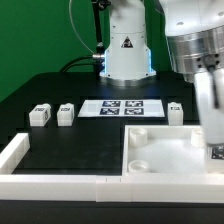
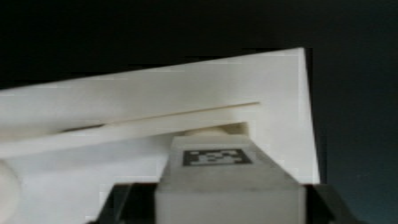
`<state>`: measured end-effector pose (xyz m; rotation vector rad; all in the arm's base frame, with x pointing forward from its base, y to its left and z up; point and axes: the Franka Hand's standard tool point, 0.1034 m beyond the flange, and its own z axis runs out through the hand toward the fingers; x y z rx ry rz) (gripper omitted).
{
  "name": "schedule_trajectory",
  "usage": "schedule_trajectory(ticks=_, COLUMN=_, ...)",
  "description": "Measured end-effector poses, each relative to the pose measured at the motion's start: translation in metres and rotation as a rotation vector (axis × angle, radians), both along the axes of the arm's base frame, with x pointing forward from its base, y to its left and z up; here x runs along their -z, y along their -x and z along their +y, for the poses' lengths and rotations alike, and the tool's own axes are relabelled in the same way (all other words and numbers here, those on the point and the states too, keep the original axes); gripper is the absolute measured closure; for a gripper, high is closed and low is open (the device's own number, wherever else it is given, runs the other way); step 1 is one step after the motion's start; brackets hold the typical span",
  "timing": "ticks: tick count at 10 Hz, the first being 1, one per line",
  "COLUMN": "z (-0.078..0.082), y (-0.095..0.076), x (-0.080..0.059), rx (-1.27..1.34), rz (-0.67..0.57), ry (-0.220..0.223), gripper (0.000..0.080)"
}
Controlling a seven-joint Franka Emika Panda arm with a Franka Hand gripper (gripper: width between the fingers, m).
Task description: Assemble one leg
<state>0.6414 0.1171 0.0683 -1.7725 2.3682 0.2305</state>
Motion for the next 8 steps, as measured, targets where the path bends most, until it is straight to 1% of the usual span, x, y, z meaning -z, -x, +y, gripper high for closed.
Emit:
schedule_trajectory(ticks=1, z=-0.0002, y=-0.0005, x=-0.0003, rx=0.099, rz=0.02, ry=0.0, gripper=0.0504)
schedule_trajectory(ticks=3, z=-0.0018, y=-0.0008, x=-0.0009, rx=0.148, rz=0.029, ry=0.015, gripper=0.0504)
schedule_trajectory(ticks=4, z=-0.0013, y=-0.0002, x=-0.0003, rx=0.143, rz=0.029, ry=0.016, gripper=0.0427)
schedule_trajectory(ticks=5, z=-0.0008, y=0.0002, x=0.0003, rx=0.137, rz=0.029, ry=0.017, gripper=0.0427)
schedule_trajectory(ticks=6, z=-0.0005, y=0.0002, x=0.0003, rx=0.135, rz=0.029, ry=0.017, gripper=0.0291)
schedule_trajectory(ticks=7, z=0.0008, y=0.0006, x=0.0004, rx=0.129, rz=0.028, ry=0.016, gripper=0.0195)
schedule_trajectory(ticks=8, z=0.0056, y=0.0047, x=-0.0007, rx=0.108, rz=0.026, ry=0.017, gripper=0.0159)
